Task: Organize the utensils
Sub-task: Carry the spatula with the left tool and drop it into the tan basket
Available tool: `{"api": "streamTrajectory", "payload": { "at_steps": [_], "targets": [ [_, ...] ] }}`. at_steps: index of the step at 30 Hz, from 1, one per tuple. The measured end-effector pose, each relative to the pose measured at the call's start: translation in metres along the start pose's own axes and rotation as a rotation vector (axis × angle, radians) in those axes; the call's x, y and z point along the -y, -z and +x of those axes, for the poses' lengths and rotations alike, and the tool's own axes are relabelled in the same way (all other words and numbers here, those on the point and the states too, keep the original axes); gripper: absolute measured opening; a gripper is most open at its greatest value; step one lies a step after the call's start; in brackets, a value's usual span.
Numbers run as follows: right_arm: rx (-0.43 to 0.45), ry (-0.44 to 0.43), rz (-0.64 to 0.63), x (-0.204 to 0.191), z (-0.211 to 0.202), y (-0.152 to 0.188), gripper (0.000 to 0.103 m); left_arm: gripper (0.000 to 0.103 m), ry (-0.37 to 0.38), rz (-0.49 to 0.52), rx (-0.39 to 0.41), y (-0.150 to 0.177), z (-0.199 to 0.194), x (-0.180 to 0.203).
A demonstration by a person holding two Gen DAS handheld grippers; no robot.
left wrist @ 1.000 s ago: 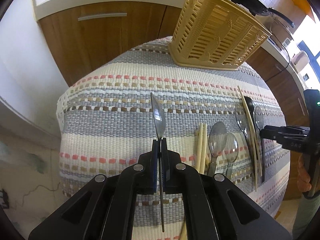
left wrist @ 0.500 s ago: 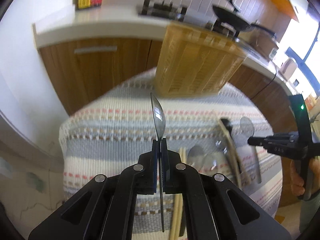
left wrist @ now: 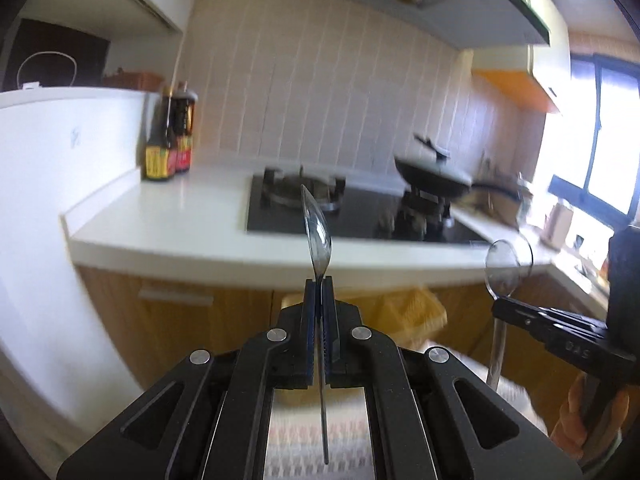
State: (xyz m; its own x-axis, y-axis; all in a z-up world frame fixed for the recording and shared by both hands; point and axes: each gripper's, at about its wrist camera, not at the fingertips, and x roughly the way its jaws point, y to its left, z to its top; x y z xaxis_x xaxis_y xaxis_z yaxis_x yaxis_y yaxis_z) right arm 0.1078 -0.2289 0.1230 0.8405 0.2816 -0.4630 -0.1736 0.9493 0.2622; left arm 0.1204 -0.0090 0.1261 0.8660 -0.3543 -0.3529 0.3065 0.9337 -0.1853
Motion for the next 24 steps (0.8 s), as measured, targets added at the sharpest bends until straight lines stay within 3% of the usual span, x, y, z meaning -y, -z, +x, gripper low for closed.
{"api": "streamTrajectory", "payload": {
  "at_steps": [4, 8, 16, 24],
  "targets": [
    [0.146, 0.015, 0.013, 0.007, 0.004, -0.032, 0.002, 0.001, 0.036, 0.024, 0.07, -0.016, 0.017, 0.001],
    [0.211, 0.07, 0.03, 0.011, 0.023, -0.049, 0.002, 0.001, 0.037, 0.027, 0.103, -0.02, 0.038, 0.002],
    [0.178, 0.132, 0.039, 0.025, 0.076, -0.039, 0.002, 0.001, -0.04, 0.094, 0.223, -0.002, 0.061, 0.012],
    [0.164, 0.159, 0.004, 0.023, 0.093, -0.018, 0.002, 0.001, -0.045, 0.078, 0.23, 0.007, 0.077, 0.007]
  ]
}}
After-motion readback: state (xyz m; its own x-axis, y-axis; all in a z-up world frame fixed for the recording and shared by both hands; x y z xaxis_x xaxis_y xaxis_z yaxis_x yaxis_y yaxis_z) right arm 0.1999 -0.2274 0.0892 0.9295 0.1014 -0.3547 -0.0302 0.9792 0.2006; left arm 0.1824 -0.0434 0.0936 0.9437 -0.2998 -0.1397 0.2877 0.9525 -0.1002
